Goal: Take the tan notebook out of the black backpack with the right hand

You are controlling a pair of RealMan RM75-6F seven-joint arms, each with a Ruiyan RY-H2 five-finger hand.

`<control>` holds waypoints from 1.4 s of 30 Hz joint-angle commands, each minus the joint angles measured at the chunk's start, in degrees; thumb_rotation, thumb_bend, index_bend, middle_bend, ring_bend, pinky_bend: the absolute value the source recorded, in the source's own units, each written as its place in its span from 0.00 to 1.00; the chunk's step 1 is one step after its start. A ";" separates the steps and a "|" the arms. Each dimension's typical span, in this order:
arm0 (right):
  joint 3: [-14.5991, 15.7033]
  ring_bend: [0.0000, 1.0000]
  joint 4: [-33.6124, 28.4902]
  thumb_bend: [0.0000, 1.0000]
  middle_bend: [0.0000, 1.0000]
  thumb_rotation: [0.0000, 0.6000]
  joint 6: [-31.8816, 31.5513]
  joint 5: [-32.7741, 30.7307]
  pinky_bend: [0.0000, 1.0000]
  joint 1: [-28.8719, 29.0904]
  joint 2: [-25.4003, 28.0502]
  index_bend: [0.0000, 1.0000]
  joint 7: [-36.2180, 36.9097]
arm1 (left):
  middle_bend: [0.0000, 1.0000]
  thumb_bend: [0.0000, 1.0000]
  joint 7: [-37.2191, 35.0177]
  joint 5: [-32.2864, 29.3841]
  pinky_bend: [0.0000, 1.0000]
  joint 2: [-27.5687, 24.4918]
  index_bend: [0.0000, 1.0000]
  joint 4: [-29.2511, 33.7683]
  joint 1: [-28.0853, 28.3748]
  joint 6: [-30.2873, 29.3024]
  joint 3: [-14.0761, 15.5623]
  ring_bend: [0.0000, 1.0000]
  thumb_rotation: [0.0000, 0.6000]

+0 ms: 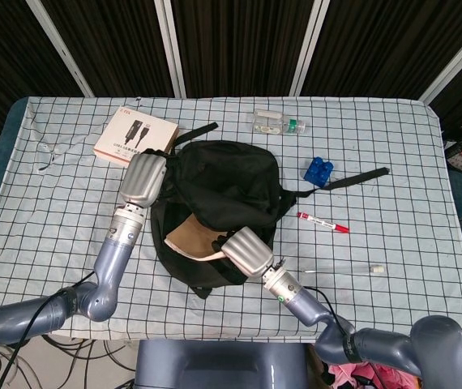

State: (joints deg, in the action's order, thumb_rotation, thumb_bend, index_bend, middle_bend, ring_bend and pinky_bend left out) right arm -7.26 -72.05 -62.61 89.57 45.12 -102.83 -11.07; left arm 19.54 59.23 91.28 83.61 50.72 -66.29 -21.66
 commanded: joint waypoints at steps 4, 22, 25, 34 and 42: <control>-0.11 0.60 0.04 0.44 0.59 1.00 -0.65 0.82 0.58 0.39 -0.35 0.66 -0.42 | 0.63 0.34 0.27 0.02 0.41 0.13 0.68 0.11 0.14 -0.12 -0.05 0.46 1.00; -1.07 0.61 -4.52 0.44 0.60 1.00 -5.21 4.16 0.58 0.45 3.14 0.68 -5.67 | 0.63 0.34 -0.46 -2.26 0.41 0.15 0.68 0.55 0.20 0.23 -1.46 0.46 1.00; -0.63 0.61 -6.05 0.44 0.60 1.00 -5.66 4.65 0.58 -0.03 4.89 0.68 -6.32 | 0.63 0.34 -0.21 -2.64 0.41 -0.12 0.68 0.51 0.20 0.16 -1.66 0.46 1.00; 1.51 0.61 -11.86 0.44 0.60 1.00 -8.22 6.95 0.58 -2.58 11.69 0.68 -8.37 | 0.63 0.34 -0.11 -2.04 0.41 -0.05 0.68 0.12 0.37 0.27 -1.02 0.46 1.00; 0.52 0.61 -16.66 0.44 0.60 1.00 -11.66 6.97 0.58 -4.85 16.89 0.68 -6.85 | 0.63 0.34 0.10 -1.53 0.41 0.35 0.68 -0.30 0.37 0.10 -0.40 0.46 1.00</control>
State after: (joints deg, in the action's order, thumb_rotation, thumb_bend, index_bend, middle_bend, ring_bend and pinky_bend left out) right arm -6.41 -87.85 -73.68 96.63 40.77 -86.88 -18.52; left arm 19.63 57.69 91.62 83.30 51.09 -66.17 -22.07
